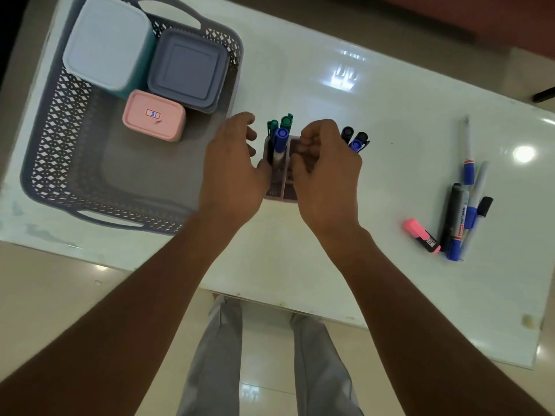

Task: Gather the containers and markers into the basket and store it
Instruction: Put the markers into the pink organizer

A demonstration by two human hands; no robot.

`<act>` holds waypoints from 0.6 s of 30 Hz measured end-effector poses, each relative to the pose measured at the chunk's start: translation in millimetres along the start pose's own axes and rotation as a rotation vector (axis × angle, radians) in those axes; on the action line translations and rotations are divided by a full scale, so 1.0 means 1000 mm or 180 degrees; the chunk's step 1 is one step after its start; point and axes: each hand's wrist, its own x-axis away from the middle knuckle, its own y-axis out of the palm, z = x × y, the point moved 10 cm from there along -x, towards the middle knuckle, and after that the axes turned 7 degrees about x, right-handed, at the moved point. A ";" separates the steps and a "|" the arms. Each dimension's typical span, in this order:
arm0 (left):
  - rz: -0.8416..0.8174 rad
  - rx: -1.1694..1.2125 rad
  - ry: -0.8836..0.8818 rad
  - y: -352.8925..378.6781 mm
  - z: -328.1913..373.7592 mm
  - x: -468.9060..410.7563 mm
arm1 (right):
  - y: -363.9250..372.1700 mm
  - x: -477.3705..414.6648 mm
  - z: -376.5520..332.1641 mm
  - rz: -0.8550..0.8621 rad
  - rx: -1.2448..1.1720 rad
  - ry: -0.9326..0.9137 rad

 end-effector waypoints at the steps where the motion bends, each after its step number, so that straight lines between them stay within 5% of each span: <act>1: 0.0144 -0.0118 0.0051 -0.002 0.001 0.005 | -0.001 0.002 0.001 0.0017 -0.0017 0.0005; 6: 0.0541 0.0086 0.0680 0.000 0.038 0.053 | -0.011 0.026 0.012 0.0204 -0.0296 -0.0059; 18: -0.1363 0.0147 0.0888 0.197 0.134 0.114 | -0.130 0.064 0.203 0.0751 0.0144 0.0955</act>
